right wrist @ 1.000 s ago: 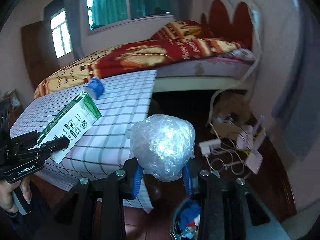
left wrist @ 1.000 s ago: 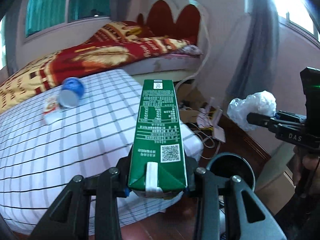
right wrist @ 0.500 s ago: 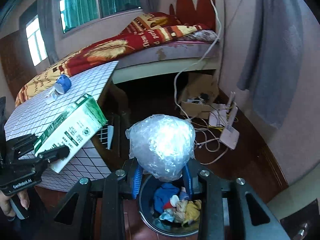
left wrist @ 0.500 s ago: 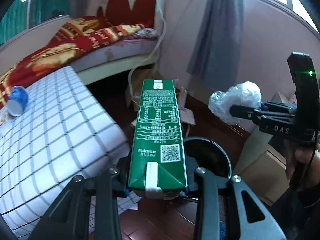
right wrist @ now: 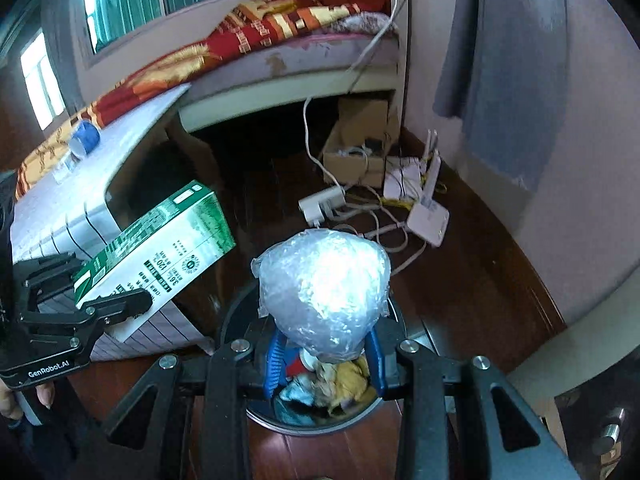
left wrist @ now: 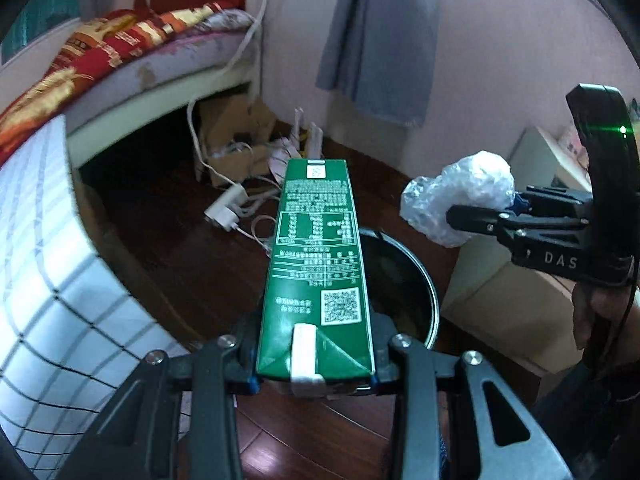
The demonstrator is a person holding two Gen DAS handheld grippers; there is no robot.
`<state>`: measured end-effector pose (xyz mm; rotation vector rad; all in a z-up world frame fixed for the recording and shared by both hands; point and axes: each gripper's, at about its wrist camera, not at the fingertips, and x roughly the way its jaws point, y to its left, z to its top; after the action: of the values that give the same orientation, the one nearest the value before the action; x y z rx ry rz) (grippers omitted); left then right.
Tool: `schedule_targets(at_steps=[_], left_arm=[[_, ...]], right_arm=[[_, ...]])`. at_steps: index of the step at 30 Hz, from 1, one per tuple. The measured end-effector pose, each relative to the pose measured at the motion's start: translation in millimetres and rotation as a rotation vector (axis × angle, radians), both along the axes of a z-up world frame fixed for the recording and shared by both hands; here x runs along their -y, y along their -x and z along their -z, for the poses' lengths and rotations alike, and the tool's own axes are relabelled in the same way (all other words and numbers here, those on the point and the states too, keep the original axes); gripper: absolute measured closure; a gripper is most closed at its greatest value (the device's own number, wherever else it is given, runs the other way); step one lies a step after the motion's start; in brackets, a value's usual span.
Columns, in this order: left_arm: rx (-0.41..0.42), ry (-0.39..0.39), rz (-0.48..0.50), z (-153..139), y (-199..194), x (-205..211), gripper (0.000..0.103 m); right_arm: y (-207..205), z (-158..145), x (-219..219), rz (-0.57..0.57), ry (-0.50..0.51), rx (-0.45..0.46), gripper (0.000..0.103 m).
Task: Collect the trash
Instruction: 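Lift carton and plastic bag toward the black bin with both tools, then open both tools to drop carton and bag into the bin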
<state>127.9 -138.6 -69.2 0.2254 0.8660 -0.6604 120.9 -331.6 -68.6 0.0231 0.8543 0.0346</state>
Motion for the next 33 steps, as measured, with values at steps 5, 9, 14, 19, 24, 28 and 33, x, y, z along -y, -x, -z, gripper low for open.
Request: schedule_targets(at_steps=[5,9,14,19,24,28,33], left_arm=[[-0.055,-0.014,0.008,20,-5,14,0.065],[-0.09,-0.03,0.011,33,-10,21,0.065],[-0.129,-0.045,0.005,48,-17,25,0.064],[-0.205,-0.098,-0.02,76,-31,31,0.041],[-0.195,-0.165,-0.119,89,-33,13,0.013],[-0.189,-0.173,-0.148,93,-33,3,0.012],[-0.158,-0.171,-0.158,85,-30,1,0.012]], right_arm=[[-1,21,4,-0.018,0.033,-0.047,0.066],[-7,39,4,-0.04,0.038,-0.088,0.066],[-19,59,-1,-0.078,0.059,-0.134,0.066],[-35,92,-2,-0.084,0.1,-0.239,0.024],[-41,112,13,-0.019,0.16,-0.328,0.0],[-40,112,12,-0.008,0.171,-0.327,0.0],[-42,112,7,-0.012,0.199,-0.313,0.0]])
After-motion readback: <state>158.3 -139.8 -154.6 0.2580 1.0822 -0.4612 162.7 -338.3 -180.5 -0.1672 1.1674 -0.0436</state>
